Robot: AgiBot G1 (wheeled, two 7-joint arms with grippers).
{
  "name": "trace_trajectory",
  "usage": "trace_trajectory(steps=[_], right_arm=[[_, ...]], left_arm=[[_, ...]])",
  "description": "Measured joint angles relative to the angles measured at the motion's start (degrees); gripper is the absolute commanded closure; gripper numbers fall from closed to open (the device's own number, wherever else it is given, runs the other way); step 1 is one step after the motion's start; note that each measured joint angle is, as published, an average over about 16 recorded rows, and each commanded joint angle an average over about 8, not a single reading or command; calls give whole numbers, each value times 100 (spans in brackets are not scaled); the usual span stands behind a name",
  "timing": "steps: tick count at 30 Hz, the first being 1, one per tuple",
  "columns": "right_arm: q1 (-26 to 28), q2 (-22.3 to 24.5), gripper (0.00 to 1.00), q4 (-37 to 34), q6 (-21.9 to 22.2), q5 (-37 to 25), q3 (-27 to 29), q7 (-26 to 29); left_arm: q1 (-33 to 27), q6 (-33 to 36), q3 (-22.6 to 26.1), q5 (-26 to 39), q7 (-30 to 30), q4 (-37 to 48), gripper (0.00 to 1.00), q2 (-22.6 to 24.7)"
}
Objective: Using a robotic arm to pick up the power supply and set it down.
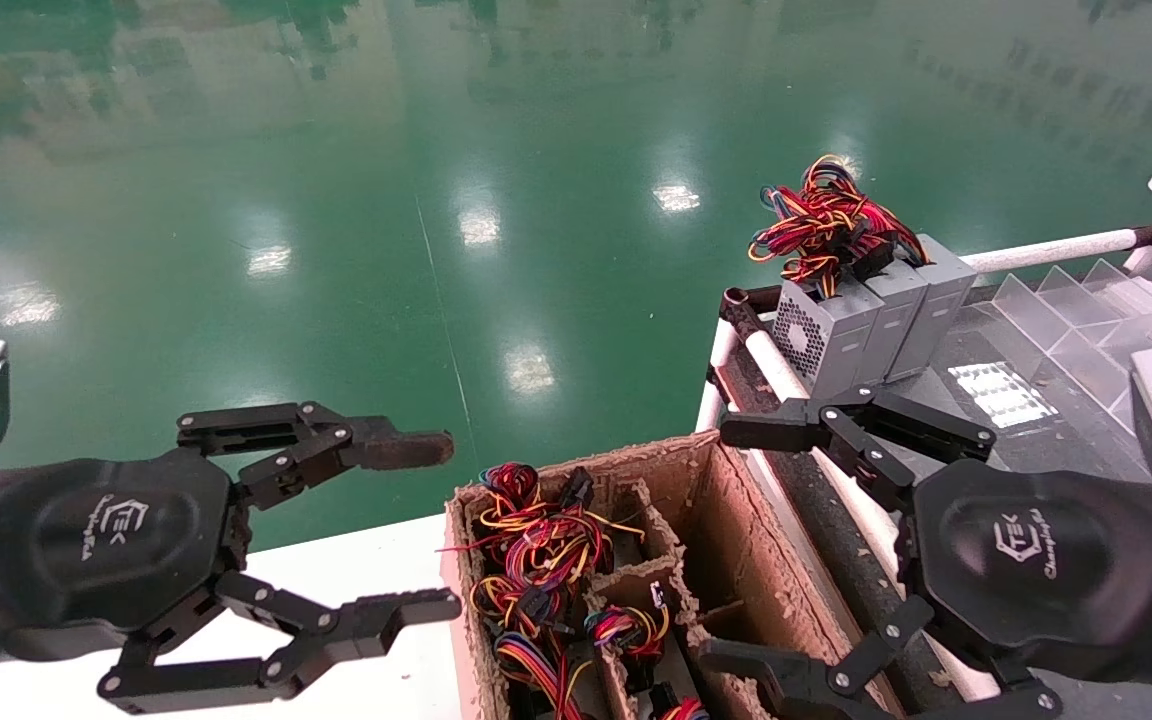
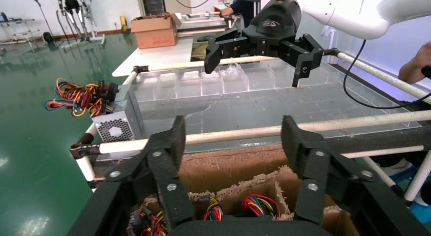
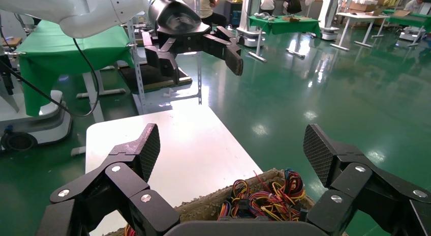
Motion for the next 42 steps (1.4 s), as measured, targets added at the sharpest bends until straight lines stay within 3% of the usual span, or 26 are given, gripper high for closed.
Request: trace_trajectory(steps=[27,28,35,36,42], right_arm=[[0,0,0,0,0,0,0,0],[0,0,0,0,0,0,0,0],[0,0,0,0,0,0,0,0],[0,0,0,0,0,0,0,0],[-4,4,0,-10,15,-14,-2,0]], left_arm=[[0,-3,0,-4,0,0,100,0],[0,-3,0,-4,0,0,95,0],[0,-3,0,-4,0,0,7,0],[0,-3,0,-4,0,0,0,0],[0,-3,0,-4,0,1,0,0]])
